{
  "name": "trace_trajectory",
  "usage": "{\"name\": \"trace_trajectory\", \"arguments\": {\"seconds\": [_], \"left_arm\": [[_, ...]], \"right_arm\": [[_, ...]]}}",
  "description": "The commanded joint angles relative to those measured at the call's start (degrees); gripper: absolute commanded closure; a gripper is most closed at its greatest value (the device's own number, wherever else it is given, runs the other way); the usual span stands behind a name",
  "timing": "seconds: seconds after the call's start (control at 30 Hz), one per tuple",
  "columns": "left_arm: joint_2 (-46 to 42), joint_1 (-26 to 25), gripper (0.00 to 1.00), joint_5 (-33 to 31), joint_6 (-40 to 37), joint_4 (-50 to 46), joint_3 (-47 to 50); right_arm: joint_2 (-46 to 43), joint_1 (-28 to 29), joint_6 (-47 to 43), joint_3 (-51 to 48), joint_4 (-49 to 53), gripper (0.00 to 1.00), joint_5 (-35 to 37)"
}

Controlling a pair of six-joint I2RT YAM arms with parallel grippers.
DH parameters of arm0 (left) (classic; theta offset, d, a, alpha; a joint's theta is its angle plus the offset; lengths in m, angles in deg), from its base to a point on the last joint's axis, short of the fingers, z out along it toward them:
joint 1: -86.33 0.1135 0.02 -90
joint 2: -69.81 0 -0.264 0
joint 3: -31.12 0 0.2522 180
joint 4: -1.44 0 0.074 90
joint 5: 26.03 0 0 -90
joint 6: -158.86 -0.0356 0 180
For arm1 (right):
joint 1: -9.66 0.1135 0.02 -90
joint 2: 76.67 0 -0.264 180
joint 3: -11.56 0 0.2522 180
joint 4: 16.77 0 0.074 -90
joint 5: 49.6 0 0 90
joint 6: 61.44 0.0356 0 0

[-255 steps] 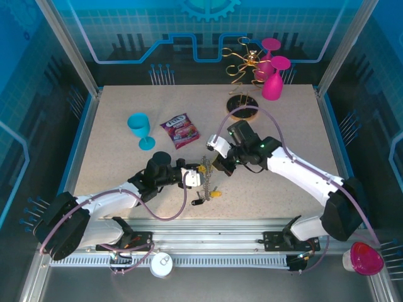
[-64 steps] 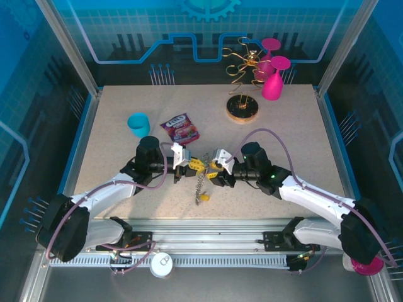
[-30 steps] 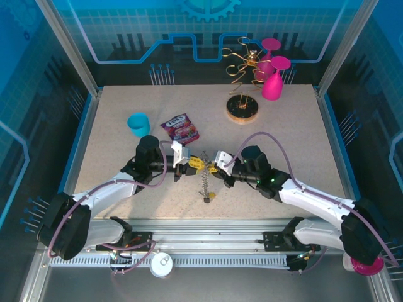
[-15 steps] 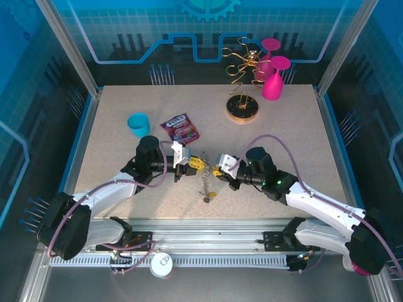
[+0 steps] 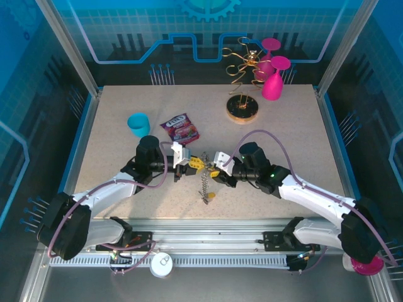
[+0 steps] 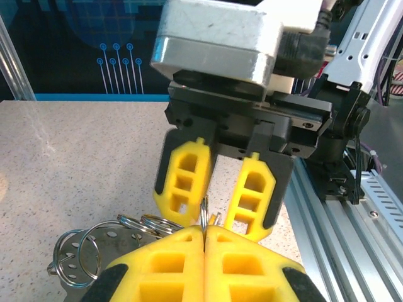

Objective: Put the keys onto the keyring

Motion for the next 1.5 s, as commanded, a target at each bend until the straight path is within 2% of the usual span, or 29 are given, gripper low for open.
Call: {"name": "trace_trajectory", "arguments": {"seconds": [0.0, 0.1, 0.3, 0.6, 1.0, 1.1, 1.2, 1.23, 1.33, 1.47], "left_arm": [[-0.9, 0.3, 1.00, -0.3, -3.2, -0.1, -1.3], [-0.8, 0.3, 1.00, -0.3, -3.4, -0.3, -1.4], [-0.5, 0.3, 1.00, 0.0, -3.5, 0.0, -1.6], [-0.1, 0.3, 1.00, 0.3, -4.2, -0.4, -1.8], [1.2, 0.3, 1.00, 0.8, -3.6, 0.8, -2.4], [1.4, 0.3, 1.00, 0.8, -3.4, 0.7, -2.4], [1.0, 0.3, 1.00, -0.6, -4.5, -2.1, -3.0], [0.8, 0.3, 0.94, -1.8, -5.6, -4.8, -3.7], [0.1, 0.1, 0.84, -4.2, -10.1, -13.7, -6.0], [0.5, -1.1, 0.83, -6.8, -16.1, -23.2, -9.0]], "right_arm": [[-3.4, -2.9, 0.3, 0.4, 2.1, 0.65, -2.6], [-5.5, -4.7, -1.2, 0.0, 3.4, 0.64, -5.1], [-2.4, -4.6, 0.5, 2.5, -0.2, 0.70, -11.6], [0.1, -3.6, 4.2, 3.4, -6.0, 0.72, -14.4], [2.9, -3.5, 4.4, 4.1, -8.9, 0.88, -16.1], [3.4, -3.3, 4.2, 4.6, -9.3, 0.99, -16.2], [3.5, -3.3, 0.3, 7.2, -3.3, 1.00, -15.5], [3.5, -3.2, -2.3, 8.7, 0.7, 1.00, -15.1], [4.5, -2.6, -10.5, 14.6, 13.8, 1.00, -13.5], [8.1, -0.7, -20.2, 22.5, 28.0, 1.00, -10.0]]}}
